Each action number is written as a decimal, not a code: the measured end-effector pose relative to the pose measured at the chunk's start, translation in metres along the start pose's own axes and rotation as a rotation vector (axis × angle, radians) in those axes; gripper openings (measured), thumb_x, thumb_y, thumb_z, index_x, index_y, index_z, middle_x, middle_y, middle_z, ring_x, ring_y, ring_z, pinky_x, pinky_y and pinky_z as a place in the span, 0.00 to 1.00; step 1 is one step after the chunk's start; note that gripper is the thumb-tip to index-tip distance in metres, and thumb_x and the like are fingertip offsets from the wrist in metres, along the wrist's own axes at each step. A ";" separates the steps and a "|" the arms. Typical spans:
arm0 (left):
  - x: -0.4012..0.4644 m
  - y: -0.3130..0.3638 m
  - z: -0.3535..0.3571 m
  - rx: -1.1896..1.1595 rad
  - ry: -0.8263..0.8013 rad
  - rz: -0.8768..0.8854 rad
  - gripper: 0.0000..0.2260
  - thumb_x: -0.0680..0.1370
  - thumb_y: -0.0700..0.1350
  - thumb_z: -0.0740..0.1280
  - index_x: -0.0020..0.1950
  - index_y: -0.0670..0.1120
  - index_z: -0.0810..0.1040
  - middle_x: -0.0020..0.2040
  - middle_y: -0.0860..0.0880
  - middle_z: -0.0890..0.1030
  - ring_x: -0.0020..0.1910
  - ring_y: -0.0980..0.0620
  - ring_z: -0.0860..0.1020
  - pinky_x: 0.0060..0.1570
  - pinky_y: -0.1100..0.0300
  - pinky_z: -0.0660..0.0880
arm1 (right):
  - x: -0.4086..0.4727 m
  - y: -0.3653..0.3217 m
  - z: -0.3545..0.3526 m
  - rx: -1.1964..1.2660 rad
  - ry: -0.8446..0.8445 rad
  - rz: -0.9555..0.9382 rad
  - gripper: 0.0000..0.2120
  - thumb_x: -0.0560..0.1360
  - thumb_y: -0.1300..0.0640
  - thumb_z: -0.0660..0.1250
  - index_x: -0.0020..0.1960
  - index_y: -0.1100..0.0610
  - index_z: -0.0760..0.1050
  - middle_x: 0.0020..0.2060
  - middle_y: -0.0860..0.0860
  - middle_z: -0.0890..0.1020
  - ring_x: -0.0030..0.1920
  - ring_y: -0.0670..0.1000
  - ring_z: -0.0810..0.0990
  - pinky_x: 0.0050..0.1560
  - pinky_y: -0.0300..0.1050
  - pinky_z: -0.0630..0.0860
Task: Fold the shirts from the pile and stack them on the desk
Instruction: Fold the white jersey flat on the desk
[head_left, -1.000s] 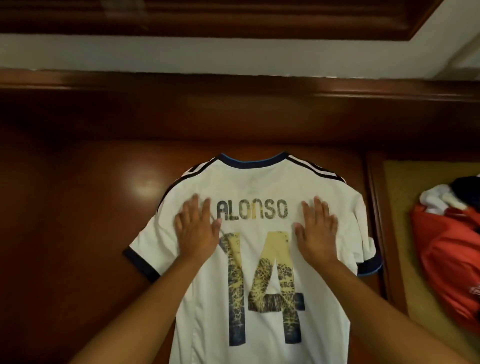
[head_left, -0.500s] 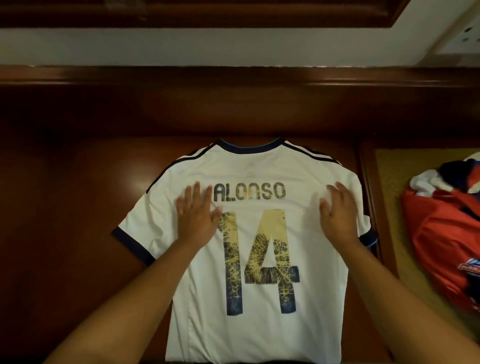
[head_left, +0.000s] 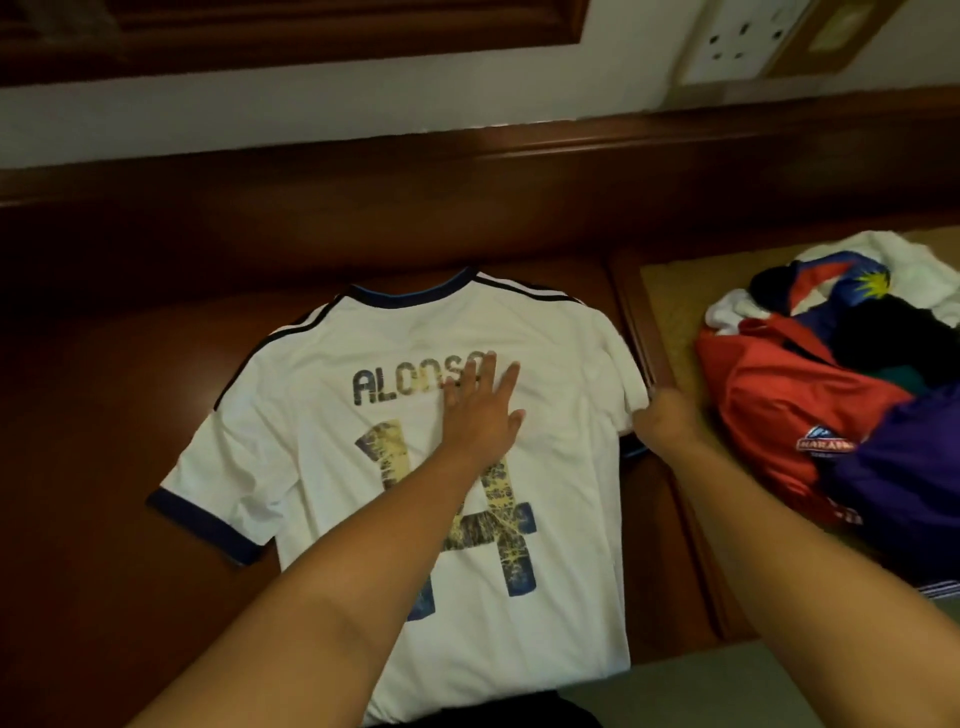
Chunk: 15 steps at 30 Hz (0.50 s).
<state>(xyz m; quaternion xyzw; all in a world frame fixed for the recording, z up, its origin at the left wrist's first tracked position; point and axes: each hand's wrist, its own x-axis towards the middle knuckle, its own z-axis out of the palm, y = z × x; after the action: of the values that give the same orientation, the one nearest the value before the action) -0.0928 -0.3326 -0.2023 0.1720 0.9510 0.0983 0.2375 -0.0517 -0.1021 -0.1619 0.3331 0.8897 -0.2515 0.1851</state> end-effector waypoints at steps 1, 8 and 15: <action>0.006 0.002 0.000 0.024 -0.024 -0.019 0.29 0.82 0.58 0.52 0.79 0.55 0.41 0.79 0.48 0.40 0.77 0.42 0.40 0.73 0.38 0.46 | 0.005 0.000 -0.006 0.043 0.011 -0.013 0.14 0.73 0.67 0.62 0.58 0.66 0.76 0.56 0.64 0.79 0.54 0.63 0.78 0.46 0.44 0.72; 0.026 -0.001 -0.008 0.094 -0.072 -0.098 0.30 0.82 0.59 0.51 0.78 0.55 0.40 0.79 0.48 0.39 0.77 0.42 0.41 0.73 0.38 0.47 | 0.034 -0.010 -0.090 0.433 0.320 -0.110 0.16 0.73 0.72 0.57 0.54 0.58 0.75 0.50 0.58 0.75 0.40 0.57 0.78 0.41 0.57 0.80; 0.054 0.028 -0.022 0.079 0.091 -0.059 0.27 0.81 0.53 0.57 0.78 0.48 0.54 0.78 0.44 0.54 0.76 0.44 0.52 0.73 0.45 0.51 | 0.010 0.024 -0.058 0.472 0.402 -0.187 0.16 0.72 0.69 0.63 0.59 0.60 0.76 0.58 0.60 0.73 0.60 0.58 0.74 0.63 0.52 0.70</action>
<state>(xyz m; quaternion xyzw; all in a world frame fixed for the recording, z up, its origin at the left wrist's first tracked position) -0.1408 -0.2887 -0.1979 0.1487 0.9686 0.0615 0.1897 -0.0516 -0.0484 -0.1274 0.3264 0.8523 -0.3961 -0.1006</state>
